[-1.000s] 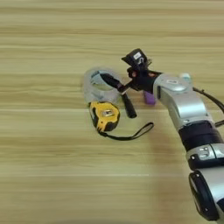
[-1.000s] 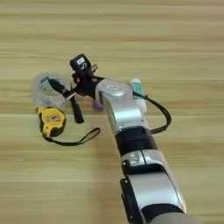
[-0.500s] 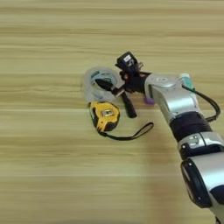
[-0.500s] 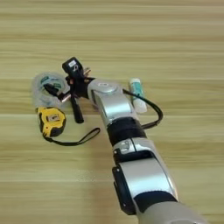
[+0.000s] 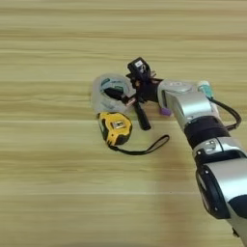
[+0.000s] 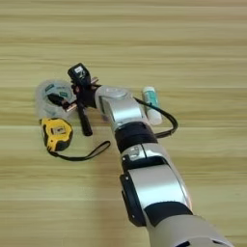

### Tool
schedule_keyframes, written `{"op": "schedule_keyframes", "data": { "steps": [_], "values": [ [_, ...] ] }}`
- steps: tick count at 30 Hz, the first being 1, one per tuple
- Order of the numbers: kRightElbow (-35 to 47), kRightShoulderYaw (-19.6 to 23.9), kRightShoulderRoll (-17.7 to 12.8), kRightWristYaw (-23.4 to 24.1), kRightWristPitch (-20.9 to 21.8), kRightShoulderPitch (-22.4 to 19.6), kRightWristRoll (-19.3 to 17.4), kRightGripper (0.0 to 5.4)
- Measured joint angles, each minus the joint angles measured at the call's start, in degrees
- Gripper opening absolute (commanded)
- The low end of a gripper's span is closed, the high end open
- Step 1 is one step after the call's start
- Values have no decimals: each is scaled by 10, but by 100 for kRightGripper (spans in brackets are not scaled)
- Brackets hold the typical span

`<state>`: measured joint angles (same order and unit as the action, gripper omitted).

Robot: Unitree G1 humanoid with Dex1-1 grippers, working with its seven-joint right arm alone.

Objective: Move the objects on the table

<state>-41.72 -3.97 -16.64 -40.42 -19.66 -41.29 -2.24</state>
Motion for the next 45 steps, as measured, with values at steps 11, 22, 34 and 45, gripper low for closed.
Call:
{"op": "schedule_keyframes", "data": {
  "steps": [11,22,34,45],
  "values": [
    [1,0,5,-7,-10,0,1,377],
    [1,0,4,-7,-11,1,5,274],
    [19,3,6,-9,-20,8,0,154],
    [43,23,9,-9,-37,14,-12,152]
  ]
}}
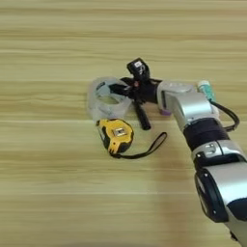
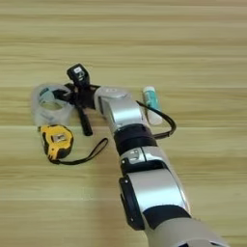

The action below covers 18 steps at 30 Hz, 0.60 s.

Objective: Move the objects on the table

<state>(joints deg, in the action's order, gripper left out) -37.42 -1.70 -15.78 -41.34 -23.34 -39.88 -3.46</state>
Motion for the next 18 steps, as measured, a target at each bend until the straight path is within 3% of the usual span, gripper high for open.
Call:
{"op": "schedule_keyframes", "data": {
  "steps": [11,18],
  "values": [
    [15,39,0,9,-20,-3,-19,152],
    [15,72,-28,10,-22,-3,-26,152]
  ]
}}
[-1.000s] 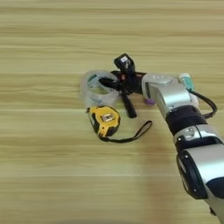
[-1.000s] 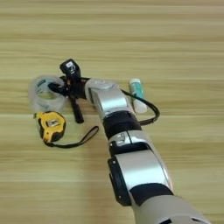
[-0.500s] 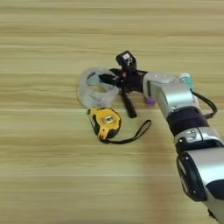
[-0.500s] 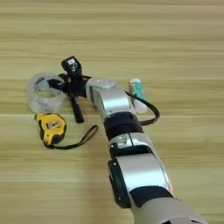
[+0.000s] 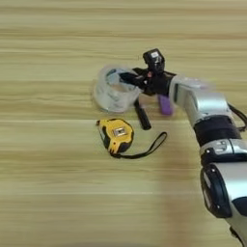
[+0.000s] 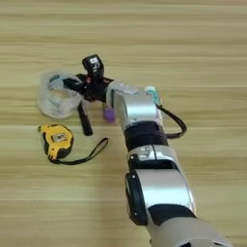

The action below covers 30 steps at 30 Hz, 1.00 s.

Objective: Move the objects on the table

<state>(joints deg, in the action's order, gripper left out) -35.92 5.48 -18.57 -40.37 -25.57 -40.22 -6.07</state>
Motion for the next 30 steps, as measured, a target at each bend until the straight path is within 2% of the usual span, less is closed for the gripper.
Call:
{"op": "schedule_keyframes", "data": {
  "steps": [3,14,21,30],
  "values": [
    [0,17,-17,0,0,0,0,152],
    [-15,49,-22,2,0,-1,-13,152],
    [-54,79,-59,12,12,-4,-13,152],
    [-79,94,-77,14,26,-6,-13,152]
  ]
}}
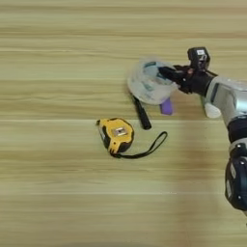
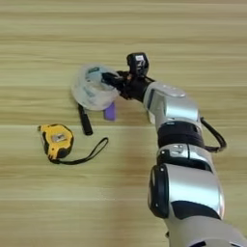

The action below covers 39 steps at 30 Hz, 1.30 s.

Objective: Move the objects on the table

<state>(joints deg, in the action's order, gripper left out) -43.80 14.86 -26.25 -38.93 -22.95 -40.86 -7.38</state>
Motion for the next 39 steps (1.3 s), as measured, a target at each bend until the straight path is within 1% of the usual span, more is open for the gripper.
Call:
{"op": "schedule_keyframes", "data": {
  "steps": [5,17,22,27,34,37,39],
  "values": [
    [-35,14,-13,11,21,-9,0,152],
    [-107,28,-48,25,74,-20,1,152],
    [-131,33,-53,38,103,-22,1,152],
    [-134,39,-56,61,150,-23,2,152],
    [-131,67,-76,75,200,-36,-11,152],
    [-131,72,-83,85,213,-38,-11,152],
    [-138,75,-94,87,215,-39,-11,152]
  ]
}}
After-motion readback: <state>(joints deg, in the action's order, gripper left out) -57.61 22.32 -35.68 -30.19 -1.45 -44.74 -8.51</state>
